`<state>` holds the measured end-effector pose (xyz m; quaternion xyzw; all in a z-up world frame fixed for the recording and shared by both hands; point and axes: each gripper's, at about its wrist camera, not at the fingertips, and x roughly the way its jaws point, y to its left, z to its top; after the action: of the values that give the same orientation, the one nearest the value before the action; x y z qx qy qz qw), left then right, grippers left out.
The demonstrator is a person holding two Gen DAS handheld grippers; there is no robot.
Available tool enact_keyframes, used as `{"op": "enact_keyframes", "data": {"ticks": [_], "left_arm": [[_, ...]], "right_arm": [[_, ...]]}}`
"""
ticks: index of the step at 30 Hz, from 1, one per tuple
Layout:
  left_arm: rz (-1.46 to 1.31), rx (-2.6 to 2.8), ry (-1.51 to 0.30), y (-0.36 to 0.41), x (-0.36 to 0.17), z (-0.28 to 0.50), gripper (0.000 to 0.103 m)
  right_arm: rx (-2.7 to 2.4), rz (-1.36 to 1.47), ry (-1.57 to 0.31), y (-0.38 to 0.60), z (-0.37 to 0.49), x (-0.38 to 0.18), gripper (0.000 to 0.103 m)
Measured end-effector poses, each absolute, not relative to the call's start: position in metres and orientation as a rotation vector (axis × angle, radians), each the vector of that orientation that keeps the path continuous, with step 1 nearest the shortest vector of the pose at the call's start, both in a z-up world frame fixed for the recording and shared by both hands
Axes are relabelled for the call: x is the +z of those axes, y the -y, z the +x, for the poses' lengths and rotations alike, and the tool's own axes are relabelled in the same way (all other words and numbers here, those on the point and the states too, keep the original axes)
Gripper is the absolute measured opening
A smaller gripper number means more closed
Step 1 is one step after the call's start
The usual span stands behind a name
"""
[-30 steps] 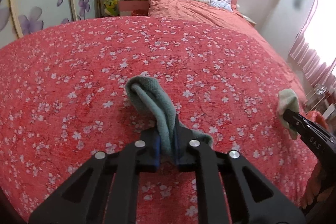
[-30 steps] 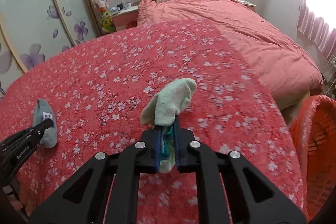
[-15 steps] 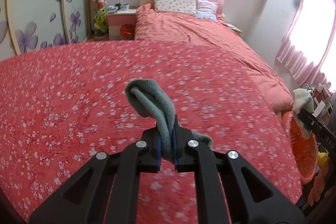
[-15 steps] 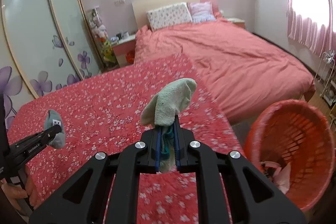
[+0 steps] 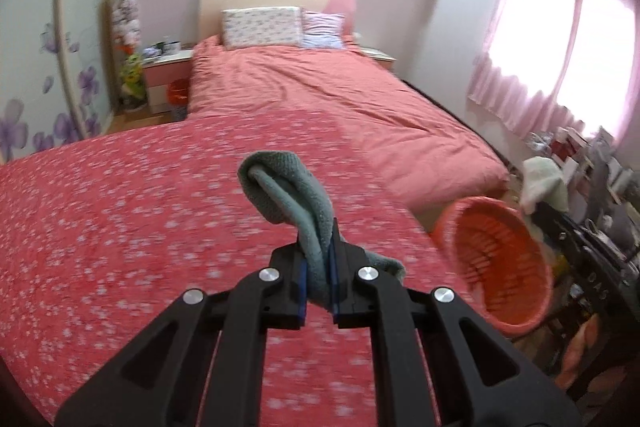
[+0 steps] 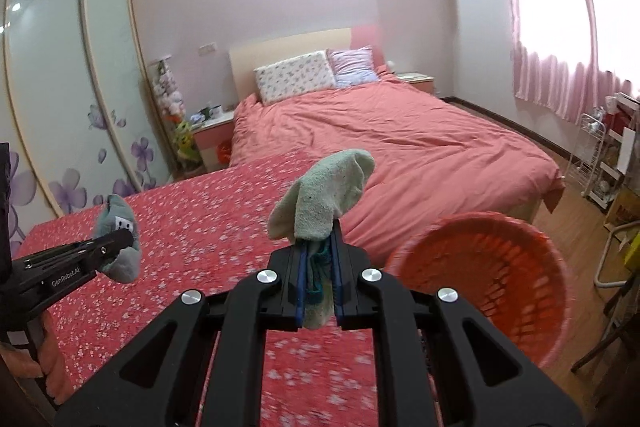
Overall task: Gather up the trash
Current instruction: 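Carry both socks over the orange basket, then open both tools to drop the socks into the basket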
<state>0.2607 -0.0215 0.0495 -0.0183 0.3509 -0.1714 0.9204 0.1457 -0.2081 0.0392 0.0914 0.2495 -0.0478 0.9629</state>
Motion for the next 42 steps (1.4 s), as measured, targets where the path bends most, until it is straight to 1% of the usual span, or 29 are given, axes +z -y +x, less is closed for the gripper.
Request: {"op": "enact_keyframes", "data": {"ticks": [7,19,34,36,37,38,39,41,42], "left_arm": [[-0.009,-0.497,-0.717,0.094,0.050,0.242,0.009],[0.032,-0.713,-0.769,0.206,0.022,0.221,0.009],[0.060,-0.767,-0.873,0.268,-0.025,0.247,0.011],[0.066,-0.761,-0.883,0.273,-0.030,0.250,0.019],[0.070,-0.750,-0.888,0.275,-0.034,0.252,0.030],[0.074,-0.737,-0.889,0.276,-0.036,0.254,0.039],[0.076,-0.727,-0.890,0.276,-0.038,0.255,0.041],[0.075,-0.708,-0.903,0.273,-0.043,0.259,0.043],[0.075,-0.700,-0.906,0.271,-0.044,0.260,0.044]], "right_arm": [[-0.172,0.212,-0.485,0.243,0.129,0.035,0.010],[-0.270,0.272,-0.461,0.293,0.112,0.024,0.010],[-0.306,0.339,-0.479,0.328,0.117,0.000,0.011],[-0.299,0.355,-0.496,0.333,0.121,-0.005,0.011],[-0.296,0.368,-0.504,0.335,0.123,-0.007,0.012],[-0.293,0.377,-0.511,0.339,0.124,-0.010,0.017],[-0.296,0.387,-0.521,0.342,0.126,-0.012,0.019],[-0.296,0.411,-0.541,0.348,0.128,-0.018,0.031],[-0.295,0.419,-0.545,0.349,0.128,-0.020,0.034]]}}
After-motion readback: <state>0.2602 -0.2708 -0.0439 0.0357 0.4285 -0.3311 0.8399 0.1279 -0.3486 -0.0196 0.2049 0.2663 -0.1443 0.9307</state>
